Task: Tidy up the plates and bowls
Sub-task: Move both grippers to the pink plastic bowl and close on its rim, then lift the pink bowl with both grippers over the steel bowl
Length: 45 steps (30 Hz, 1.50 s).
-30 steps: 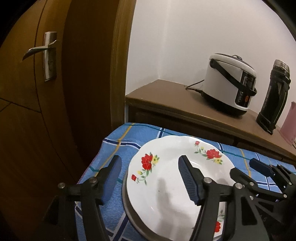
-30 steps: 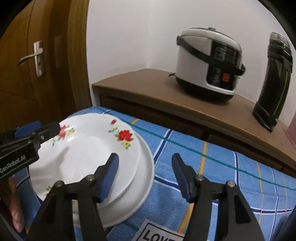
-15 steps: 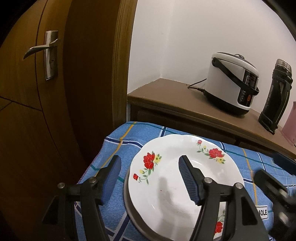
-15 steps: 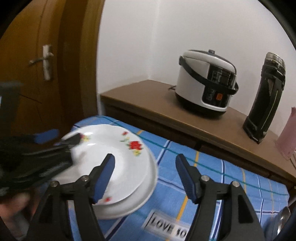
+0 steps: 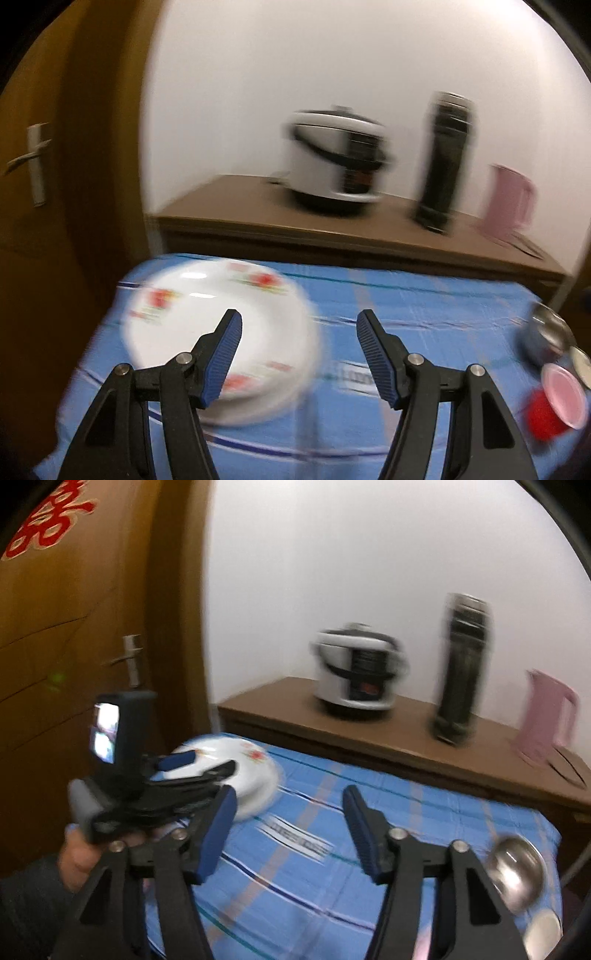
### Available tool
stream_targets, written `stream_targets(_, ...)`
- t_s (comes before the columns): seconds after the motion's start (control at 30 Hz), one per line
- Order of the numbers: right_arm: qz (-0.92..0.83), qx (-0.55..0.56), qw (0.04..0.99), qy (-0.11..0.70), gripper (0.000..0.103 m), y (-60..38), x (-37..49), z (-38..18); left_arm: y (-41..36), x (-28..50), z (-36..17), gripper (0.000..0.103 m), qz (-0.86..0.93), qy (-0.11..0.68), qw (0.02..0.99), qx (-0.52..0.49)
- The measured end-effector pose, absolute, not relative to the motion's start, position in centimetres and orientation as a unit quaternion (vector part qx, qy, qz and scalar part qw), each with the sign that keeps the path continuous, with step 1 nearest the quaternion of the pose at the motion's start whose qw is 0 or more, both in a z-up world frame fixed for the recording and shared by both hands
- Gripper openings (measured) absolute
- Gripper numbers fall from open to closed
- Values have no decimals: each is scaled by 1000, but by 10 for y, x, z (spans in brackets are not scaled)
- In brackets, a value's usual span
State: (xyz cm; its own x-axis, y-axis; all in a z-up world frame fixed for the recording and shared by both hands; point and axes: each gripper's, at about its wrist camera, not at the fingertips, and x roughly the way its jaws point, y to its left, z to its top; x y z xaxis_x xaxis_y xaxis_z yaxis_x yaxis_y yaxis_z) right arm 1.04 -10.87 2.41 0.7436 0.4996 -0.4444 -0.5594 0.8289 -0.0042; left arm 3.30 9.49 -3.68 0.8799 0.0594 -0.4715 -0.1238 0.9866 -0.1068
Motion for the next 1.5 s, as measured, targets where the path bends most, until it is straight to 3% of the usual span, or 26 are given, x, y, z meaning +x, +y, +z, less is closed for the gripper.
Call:
stream_targets(0.27,131,-11,945,298,46,-248,10,-29,-15,31,-41,67,-116,280,953,-27)
stream_targets(0.57,107,12,938,329,37,-298,-3,-55,-97,31,-61,67,-224,335,915,7)
stream_targets(0.63,116,19,936,331,33,-300,-2,-57,-105,30,-65,63,-232,343,910,14)
stream_targets(0.8,136,29,932,335,23,-294,4,-65,-113,36,-72,39,-242,365,899,17)
stream_targets(1.03,149,30,931,331,15,-290,6,-67,-117,38,-77,37,-245,372,895,10)
stream_targets(1.1,152,30,931,329,12,-288,5,-68,-118,38,-78,23,-248,375,893,9)
stream_targets(1.13,155,31,932,327,11,-287,4,-67,-118,37,-79,21,-251,378,891,8)
stream_targets(1.5,169,28,933,316,12,-274,8,-60,-107,38,-68,19,-229,367,902,-1)
